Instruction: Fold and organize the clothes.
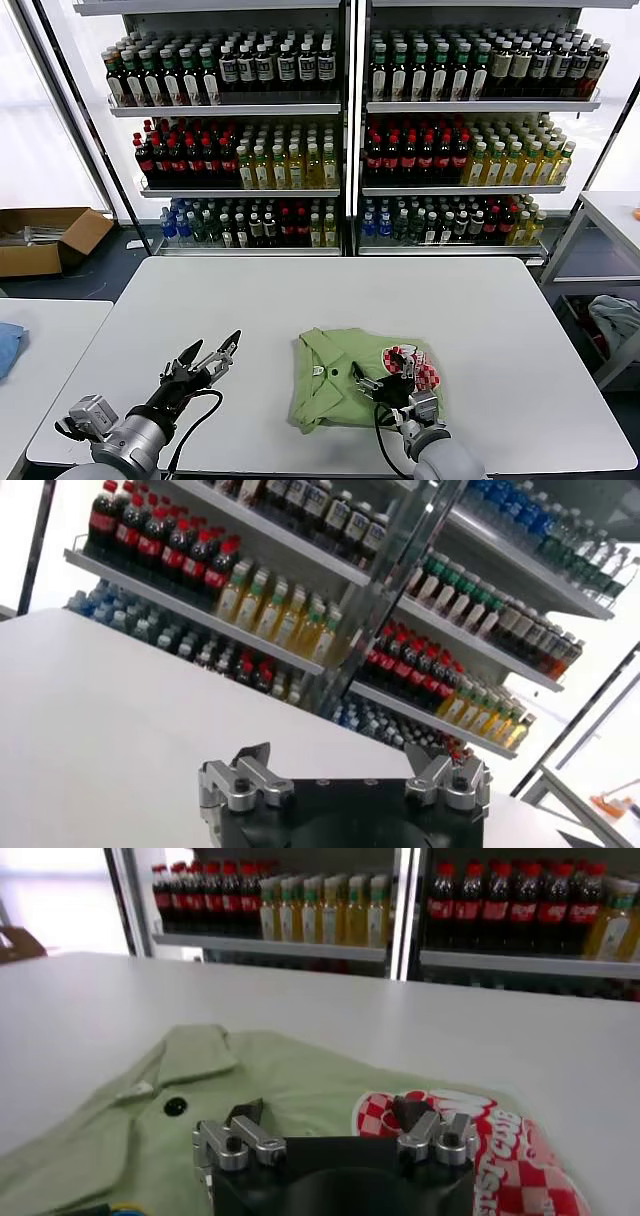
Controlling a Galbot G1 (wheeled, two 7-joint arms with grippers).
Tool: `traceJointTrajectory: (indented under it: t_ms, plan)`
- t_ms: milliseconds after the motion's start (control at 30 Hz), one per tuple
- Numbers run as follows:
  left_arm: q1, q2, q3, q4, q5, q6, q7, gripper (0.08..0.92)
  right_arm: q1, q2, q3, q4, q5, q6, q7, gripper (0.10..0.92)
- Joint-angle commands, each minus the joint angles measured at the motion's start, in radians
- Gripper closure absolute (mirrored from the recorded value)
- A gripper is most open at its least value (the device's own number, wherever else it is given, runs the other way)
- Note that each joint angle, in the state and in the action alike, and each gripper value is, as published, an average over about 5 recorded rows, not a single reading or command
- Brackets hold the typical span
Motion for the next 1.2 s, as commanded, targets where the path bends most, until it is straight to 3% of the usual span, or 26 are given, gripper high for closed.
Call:
traceJointTrajectory:
  t_ms: [33, 167, 267, 533, 867, 1200]
  plan:
    - [0.007, 0.002, -0.001, -0.001, 0.0, 0.0, 0.001, 0.177, 0.056, 0.027, -0.032, 0.025, 0.016, -0.046, 0.044, 0.203]
    - [-0.004, 0.008, 0.001, 0.007, 0.0, 0.0, 0.002, 0.177, 0.013, -0.005, 0.05, 0.194, 0.054, 0.006, 0.006, 0.203]
    - [-0.016, 0.006, 0.005, 0.019, 0.002, 0.0, 0.005, 0.177, -0.013, -0.021, 0.128, 0.227, 0.057, 0.048, -0.021, 0.203]
    - [-0.022, 0.01, -0.009, 0.039, 0.038, -0.001, 0.05, 0.177, -0.076, -0.017, 0.303, 0.213, 0.083, 0.123, -0.09, 0.203]
    - [-0.016, 0.021, -0.054, 0.083, 0.124, -0.023, 0.146, 0.177, -0.181, -0.005, 0.553, 0.159, 0.078, 0.237, -0.319, 0.203]
    - [-0.012, 0.018, -0.082, 0.106, 0.193, -0.054, 0.214, 0.177, -0.235, 0.007, 0.622, 0.13, 0.117, 0.3, -0.354, 0.203]
